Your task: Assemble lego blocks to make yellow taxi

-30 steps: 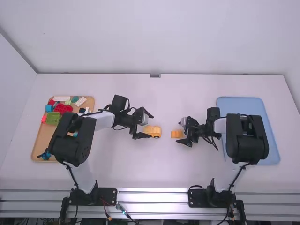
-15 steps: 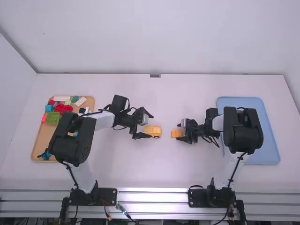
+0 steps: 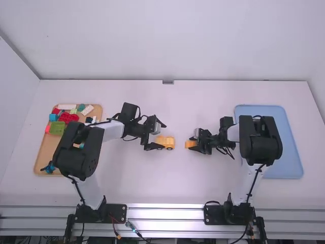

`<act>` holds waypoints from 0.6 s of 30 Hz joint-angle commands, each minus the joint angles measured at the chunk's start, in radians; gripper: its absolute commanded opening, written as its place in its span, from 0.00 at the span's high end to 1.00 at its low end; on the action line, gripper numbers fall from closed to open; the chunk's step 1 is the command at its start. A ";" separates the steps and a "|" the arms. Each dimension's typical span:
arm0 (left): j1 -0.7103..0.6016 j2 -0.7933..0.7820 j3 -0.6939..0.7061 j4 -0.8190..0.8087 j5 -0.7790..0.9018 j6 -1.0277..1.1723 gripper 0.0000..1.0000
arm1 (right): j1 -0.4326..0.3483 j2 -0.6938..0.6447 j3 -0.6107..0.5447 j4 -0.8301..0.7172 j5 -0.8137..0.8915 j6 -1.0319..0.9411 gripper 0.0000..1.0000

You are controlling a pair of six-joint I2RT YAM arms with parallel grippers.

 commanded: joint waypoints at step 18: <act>0.000 0.010 0.014 -0.004 0.011 -0.010 0.01 | -0.023 0.017 0.006 -0.026 0.043 0.034 0.51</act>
